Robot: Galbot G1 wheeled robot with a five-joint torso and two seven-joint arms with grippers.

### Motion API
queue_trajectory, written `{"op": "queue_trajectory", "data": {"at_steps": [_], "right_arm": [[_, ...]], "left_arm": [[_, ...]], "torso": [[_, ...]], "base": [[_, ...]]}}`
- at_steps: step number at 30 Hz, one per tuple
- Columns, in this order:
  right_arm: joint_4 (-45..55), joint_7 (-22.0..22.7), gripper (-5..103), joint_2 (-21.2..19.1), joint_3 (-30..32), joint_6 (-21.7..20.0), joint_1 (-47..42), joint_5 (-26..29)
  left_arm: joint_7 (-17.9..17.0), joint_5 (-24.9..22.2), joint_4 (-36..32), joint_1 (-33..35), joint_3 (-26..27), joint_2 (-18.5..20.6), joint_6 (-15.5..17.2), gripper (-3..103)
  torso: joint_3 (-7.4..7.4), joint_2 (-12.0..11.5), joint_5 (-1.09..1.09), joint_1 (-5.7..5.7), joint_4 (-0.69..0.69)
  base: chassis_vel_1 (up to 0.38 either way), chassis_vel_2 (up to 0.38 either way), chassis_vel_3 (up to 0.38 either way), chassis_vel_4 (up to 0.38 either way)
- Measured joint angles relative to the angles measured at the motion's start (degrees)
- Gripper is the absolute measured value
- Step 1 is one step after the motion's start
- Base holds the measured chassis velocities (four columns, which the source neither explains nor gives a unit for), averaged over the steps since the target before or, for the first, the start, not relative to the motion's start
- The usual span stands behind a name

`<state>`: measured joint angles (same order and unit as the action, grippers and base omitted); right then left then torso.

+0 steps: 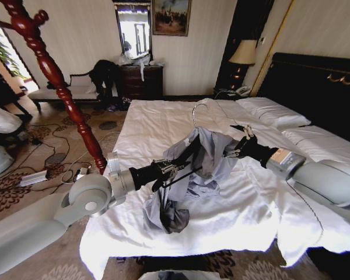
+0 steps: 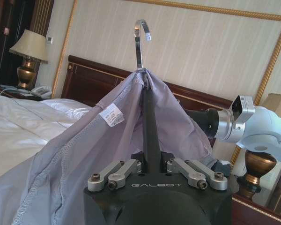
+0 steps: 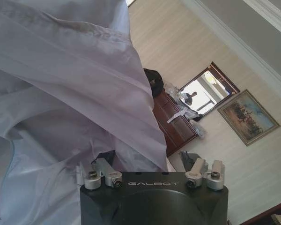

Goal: Pick up the clothes from the bed and hang them on the clothes hanger.

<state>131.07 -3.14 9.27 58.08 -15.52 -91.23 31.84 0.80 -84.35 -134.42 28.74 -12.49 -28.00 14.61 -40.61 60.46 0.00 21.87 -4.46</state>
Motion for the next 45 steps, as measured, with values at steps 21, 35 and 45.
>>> {"op": "queue_trajectory", "data": {"at_steps": [21, 35, 45], "right_arm": [[-0.2, 0.2, 24, 0.6, -1.2, 1.5, -0.3, -2.5], [0.1, 0.7, 24, 1.6, -1.2, 1.8, -0.5, -2.6], [-0.1, 1.4, 23, 2.3, -1.0, 2.0, -0.5, -2.8]], "left_arm": [[-0.1, 0.6, 0.9, 0.3, 0.1, -0.8, 0.0, 17], [-2.1, 0.9, 1.2, 1.7, 1.3, -0.6, -0.2, 15], [-3.1, -1.0, -0.1, 2.6, 5.0, 0.5, 0.4, 46]], "torso": [[0.00, 0.0, 0.00, 0.00, 0.00], [0.00, 0.0, 0.00, 0.00, 0.00], [0.00, 0.0, -0.01, 0.00, 0.00]], "base": [[0.000, 0.000, 0.000, 0.000], [0.000, 0.000, 0.000, 0.000], [0.000, 0.000, 0.000, 0.000]]}}
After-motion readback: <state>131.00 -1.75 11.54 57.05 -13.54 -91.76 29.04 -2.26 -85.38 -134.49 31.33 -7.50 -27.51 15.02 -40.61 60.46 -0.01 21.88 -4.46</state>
